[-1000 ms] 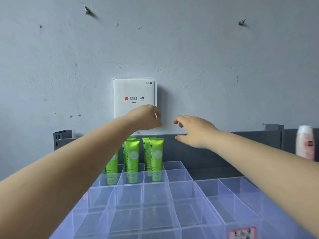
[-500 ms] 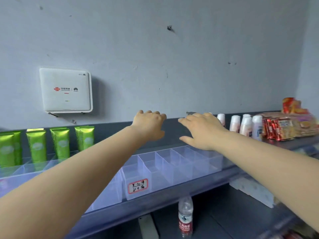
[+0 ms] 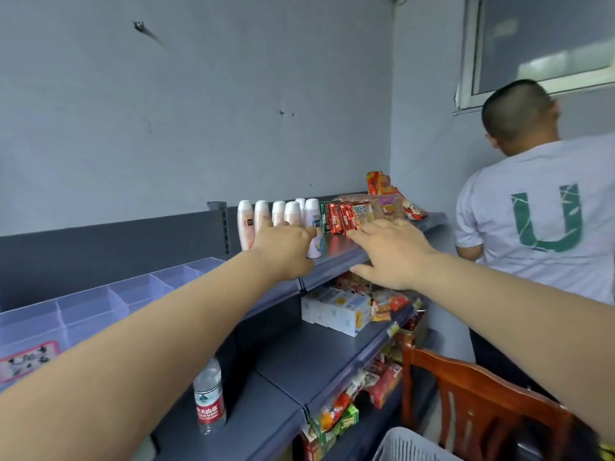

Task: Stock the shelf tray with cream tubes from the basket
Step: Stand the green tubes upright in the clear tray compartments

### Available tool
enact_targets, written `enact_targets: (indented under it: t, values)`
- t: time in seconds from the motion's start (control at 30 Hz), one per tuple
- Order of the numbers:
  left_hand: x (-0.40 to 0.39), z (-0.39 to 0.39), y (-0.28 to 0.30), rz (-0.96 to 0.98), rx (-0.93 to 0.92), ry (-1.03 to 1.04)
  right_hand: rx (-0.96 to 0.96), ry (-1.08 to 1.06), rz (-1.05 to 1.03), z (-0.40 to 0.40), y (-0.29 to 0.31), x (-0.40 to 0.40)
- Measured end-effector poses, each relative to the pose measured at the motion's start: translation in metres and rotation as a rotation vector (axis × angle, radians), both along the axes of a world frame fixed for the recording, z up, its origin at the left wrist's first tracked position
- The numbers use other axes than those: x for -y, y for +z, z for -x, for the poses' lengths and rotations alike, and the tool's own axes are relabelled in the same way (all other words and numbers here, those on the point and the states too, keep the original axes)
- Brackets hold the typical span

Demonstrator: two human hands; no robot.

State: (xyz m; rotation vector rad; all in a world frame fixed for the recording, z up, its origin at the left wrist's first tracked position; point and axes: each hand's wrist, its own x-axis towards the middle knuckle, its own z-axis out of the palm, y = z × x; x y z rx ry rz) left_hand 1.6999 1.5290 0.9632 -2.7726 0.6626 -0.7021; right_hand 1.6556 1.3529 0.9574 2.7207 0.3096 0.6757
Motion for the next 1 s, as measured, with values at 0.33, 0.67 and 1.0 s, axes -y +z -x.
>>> enact_targets:
  t: [0.33, 0.67, 1.0]
  values:
    - [0.106, -0.003, -0.033, -0.060, -0.081, -0.148, -0.093, -0.166, -0.076, 0.017, -0.040, 0.089]
    - [0.164, -0.048, -0.091, -0.044, -0.151, -0.251, -0.135, -0.248, -0.111, -0.008, -0.082, 0.141]
    - [0.205, -0.098, -0.225, -0.123, -0.392, -0.358, -0.370, -0.325, -0.211, -0.045, -0.209, 0.171]
